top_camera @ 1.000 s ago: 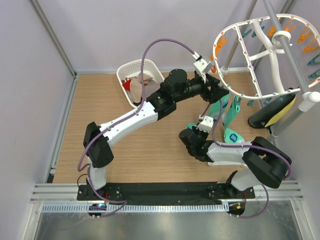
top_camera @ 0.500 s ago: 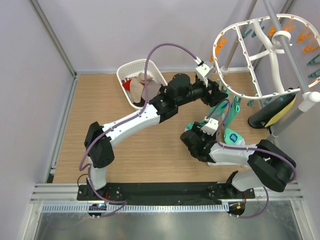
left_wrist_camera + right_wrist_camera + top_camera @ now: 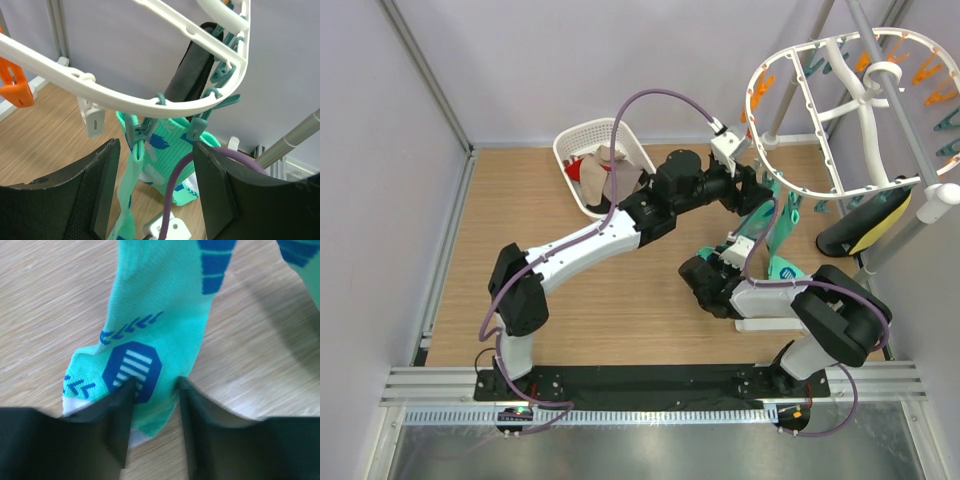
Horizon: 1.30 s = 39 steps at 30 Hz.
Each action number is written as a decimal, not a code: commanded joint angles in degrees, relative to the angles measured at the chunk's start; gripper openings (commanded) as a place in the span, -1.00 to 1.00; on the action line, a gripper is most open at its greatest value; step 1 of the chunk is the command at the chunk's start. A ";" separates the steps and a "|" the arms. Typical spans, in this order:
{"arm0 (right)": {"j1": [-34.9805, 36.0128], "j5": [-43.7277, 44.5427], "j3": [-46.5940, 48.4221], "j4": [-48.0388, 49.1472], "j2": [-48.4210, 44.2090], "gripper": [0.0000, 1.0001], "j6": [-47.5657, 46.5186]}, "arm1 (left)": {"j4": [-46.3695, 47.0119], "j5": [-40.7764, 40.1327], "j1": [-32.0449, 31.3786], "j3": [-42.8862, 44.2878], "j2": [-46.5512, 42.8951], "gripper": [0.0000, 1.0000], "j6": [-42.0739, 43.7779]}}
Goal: Remove the socks clipped to the hanger
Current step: Remove the sock from the hanger.
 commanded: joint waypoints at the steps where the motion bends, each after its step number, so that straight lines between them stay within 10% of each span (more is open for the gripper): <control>1: -0.45 1.14 -0.36 6.79 0.34 -0.31 -1.40 | 1.50 -0.56 -0.44 -2.64 -1.78 0.28 1.34; 9: -0.45 -0.44 -1.50 9.33 -0.54 -0.98 -3.86 | 1.95 -0.47 -0.35 -2.22 -0.91 0.28 0.29; 39: -0.45 -1.67 -5.28 12.94 -5.81 -0.98 -6.32 | 5.31 4.79 1.06 -1.24 0.07 0.22 -0.51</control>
